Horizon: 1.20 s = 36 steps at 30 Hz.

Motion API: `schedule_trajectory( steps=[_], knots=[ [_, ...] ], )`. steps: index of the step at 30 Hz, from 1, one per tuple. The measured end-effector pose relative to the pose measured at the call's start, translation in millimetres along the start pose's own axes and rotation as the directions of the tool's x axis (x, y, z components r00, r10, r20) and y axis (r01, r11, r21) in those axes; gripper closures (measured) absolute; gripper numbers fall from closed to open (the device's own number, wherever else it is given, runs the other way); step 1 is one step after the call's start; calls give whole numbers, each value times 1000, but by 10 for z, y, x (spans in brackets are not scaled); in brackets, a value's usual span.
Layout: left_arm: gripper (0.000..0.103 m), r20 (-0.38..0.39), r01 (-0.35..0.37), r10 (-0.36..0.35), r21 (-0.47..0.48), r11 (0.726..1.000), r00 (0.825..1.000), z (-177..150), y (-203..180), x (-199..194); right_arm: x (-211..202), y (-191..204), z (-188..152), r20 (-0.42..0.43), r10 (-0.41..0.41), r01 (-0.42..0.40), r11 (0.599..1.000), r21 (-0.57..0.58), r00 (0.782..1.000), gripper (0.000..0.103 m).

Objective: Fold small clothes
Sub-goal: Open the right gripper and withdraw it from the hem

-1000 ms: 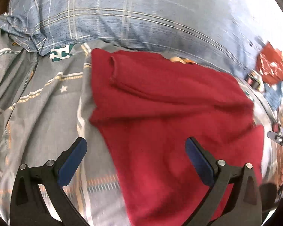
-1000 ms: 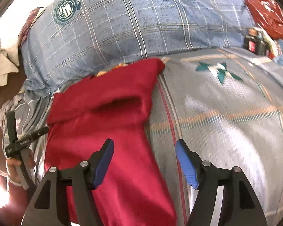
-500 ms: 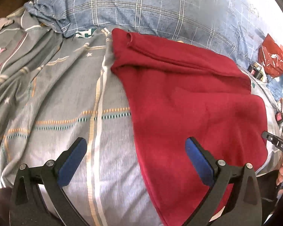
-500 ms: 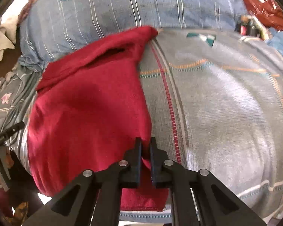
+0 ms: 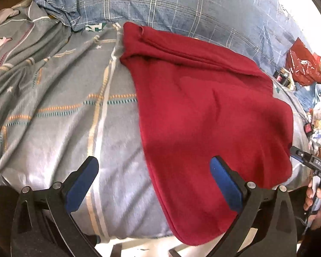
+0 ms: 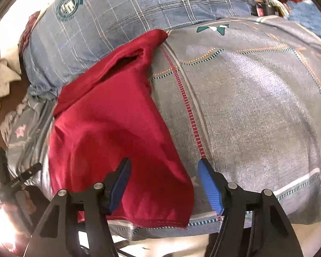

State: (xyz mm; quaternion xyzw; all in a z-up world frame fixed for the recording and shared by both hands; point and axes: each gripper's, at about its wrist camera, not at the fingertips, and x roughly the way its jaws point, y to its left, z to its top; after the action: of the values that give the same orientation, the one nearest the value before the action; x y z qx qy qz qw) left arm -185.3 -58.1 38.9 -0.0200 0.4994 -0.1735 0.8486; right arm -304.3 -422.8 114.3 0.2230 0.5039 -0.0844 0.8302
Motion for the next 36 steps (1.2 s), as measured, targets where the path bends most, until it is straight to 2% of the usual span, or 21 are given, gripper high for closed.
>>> schedule_trajectory(
  steps=[20,22,27,36],
  knots=[
    [0,-33,-4,4,-12,1000,999,-219,-42,20,84,-24,-57,-21,2,-1,1000,13,1000,35],
    [0,-47,18,-19,-22,1000,999,-254,-35,9,92,-11,-55,-25,-1,1,1000,8,1000,35],
    [0,-110,141,-150,-90,986,982,-407,-9,11,112,5,-27,-35,0,0,1000,4,999,34],
    [0,-187,174,-188,-85,981,964,-681,-139,80,127,-37,30,-45,17,-17,1000,-7,999,33]
  ],
)
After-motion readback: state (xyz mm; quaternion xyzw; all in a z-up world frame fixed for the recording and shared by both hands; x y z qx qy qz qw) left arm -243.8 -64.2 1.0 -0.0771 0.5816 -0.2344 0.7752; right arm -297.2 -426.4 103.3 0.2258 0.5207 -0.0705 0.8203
